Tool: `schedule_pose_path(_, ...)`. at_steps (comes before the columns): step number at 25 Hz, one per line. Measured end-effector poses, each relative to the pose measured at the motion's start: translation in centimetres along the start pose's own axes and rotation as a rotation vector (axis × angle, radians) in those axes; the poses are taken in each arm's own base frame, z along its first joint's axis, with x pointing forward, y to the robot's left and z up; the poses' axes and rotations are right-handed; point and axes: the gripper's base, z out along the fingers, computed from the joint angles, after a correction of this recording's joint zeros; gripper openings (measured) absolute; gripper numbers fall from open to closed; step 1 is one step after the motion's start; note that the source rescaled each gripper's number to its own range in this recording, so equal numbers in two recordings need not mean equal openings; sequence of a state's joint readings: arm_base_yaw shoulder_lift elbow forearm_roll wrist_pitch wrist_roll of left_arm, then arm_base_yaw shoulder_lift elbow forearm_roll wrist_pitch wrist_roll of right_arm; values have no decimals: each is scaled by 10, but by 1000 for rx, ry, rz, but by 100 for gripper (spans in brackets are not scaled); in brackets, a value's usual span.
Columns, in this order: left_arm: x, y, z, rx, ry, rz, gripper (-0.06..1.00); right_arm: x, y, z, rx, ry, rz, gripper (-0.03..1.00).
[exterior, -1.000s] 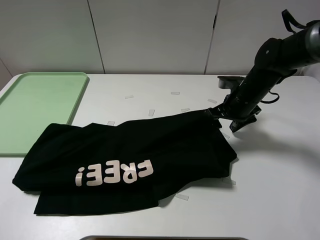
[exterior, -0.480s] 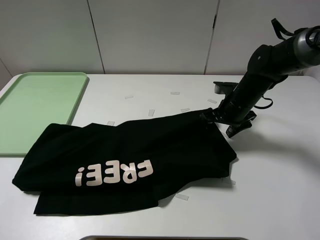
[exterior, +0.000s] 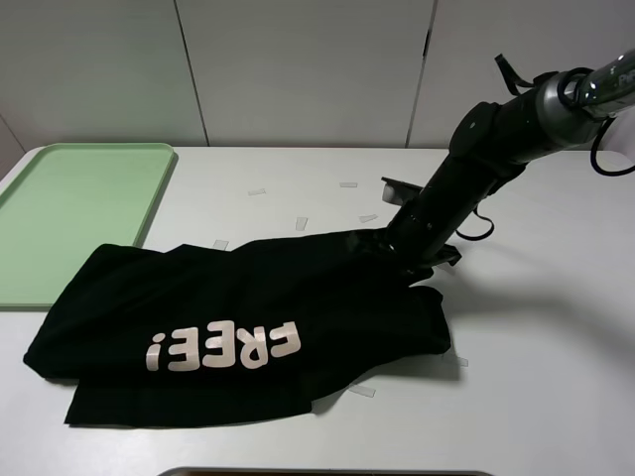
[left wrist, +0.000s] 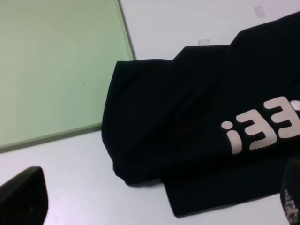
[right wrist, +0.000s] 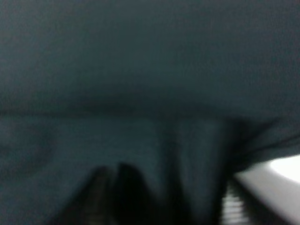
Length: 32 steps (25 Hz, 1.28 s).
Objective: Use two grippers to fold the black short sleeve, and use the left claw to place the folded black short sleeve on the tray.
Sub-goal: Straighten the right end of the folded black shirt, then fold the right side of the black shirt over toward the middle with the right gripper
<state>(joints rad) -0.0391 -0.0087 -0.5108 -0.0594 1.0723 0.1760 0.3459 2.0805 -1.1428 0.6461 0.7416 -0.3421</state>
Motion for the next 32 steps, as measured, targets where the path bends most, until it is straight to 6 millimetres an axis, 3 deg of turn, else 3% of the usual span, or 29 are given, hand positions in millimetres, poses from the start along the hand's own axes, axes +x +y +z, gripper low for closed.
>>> schedule_pose_path(1, 0, 0, 0, -1, 0, 0, 100, 2, 3, 2, -12, 14, 4, 23)
schedule_pose_path(2, 0, 0, 0, -1, 0, 0, 100, 2, 4, 2, -18, 17, 9, 13)
schedule_pose_path(4, 0, 0, 0, 0, 0, 0, 100, 3, 5, 2, -25, 18, 15, 2)
schedule_pose_path(18, 0, 0, 0, -1, 0, 0, 100, 5, -2, -3, 53, 46, -79, 1)
schedule_pose_path(24, 0, 0, 0, -1, 0, 0, 100, 1, -30, -42, 273, 13, -156, 1)
schedule_pose_path(26, 0, 0, 0, -1, 0, 0, 100, -3, -40, -59, 369, -20, -154, 1)
schedule_pose_path(27, 0, 0, 0, -1, 0, 0, 100, -7, -48, -76, 479, -65, -145, 1)
schedule_pose_path(32, 0, 0, 0, -1, 0, 0, 100, -9, -50, -100, 605, -148, -88, 1)
